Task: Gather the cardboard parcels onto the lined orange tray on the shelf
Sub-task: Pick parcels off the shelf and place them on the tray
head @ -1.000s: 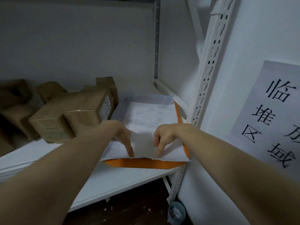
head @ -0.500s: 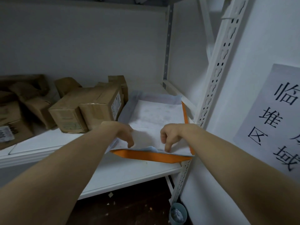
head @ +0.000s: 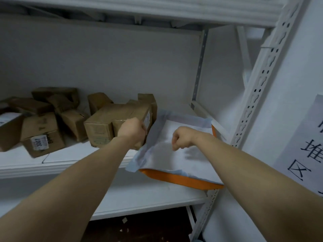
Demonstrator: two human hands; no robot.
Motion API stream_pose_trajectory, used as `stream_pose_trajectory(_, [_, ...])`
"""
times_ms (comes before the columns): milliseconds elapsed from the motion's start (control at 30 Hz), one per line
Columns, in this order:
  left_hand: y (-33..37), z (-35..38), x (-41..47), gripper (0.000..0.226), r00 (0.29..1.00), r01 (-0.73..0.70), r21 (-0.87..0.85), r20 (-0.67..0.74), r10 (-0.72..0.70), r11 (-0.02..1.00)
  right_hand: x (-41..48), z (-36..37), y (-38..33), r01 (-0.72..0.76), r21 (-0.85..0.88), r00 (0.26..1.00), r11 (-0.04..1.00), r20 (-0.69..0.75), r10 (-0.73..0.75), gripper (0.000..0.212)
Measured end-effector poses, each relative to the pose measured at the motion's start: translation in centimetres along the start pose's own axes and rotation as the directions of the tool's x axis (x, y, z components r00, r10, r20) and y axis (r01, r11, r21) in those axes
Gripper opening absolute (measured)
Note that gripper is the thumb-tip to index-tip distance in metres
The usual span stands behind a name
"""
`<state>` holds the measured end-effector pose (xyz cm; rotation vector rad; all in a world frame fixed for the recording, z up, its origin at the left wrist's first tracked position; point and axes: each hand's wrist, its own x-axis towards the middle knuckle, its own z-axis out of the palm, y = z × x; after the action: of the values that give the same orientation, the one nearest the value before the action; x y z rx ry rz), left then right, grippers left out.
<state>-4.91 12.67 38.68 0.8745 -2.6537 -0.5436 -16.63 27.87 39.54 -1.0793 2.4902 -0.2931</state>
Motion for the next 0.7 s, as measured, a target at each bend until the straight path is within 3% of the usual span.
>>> stream_pose_trajectory(67, [-0.9,-1.4,0.4,0.021,0.993,0.008,-0.004,-0.121,-0.008,1.0,0.9,-0.3,-2.4,0.042,0.062,0.998,0.997,-0.056,-0.039,0.004])
stream_pose_trajectory(133, [-2.2,-2.3,1.1,0.02,0.975,0.021,-0.027,-0.222,-0.026,0.999,2.0,-0.3,-4.6,0.06,0.122,0.993,0.991,-0.108,-0.047,0.016])
stream_pose_trajectory(200, [-3.2,-3.1,1.6,0.032,0.967,0.048,-0.018,-0.249,-0.051,0.999,3.4,-0.1,-6.3,0.073,0.187,0.985,0.98,-0.17,-0.041,0.015])
stream_pose_trajectory(300, [-4.2,-3.7,2.3,0.071,0.979,0.173,0.025,-0.118,-0.169,0.985,5.5,0.4,-8.1,0.059,0.26,0.979,0.964,-0.204,-0.005,0.03])
stream_pose_trajectory(367, [-4.4,-3.7,2.8,0.091,0.974,0.225,0.043,-0.005,-0.225,0.973,6.4,1.0,-8.6,0.054,0.27,0.984,0.961,-0.178,-0.005,0.027])
stream_pose_trajectory(600, [-4.1,-3.3,4.0,0.115,0.973,0.195,0.24,0.072,-0.218,0.951,7.1,2.1,-9.1,-0.009,0.423,0.989,0.906,-0.132,0.072,0.022])
stream_pose_trajectory(700, [-3.4,-3.2,4.2,0.123,0.971,0.188,0.255,0.096,-0.218,0.949,6.0,2.0,-9.4,-0.003,0.466,0.986,0.885,-0.145,0.08,0.033])
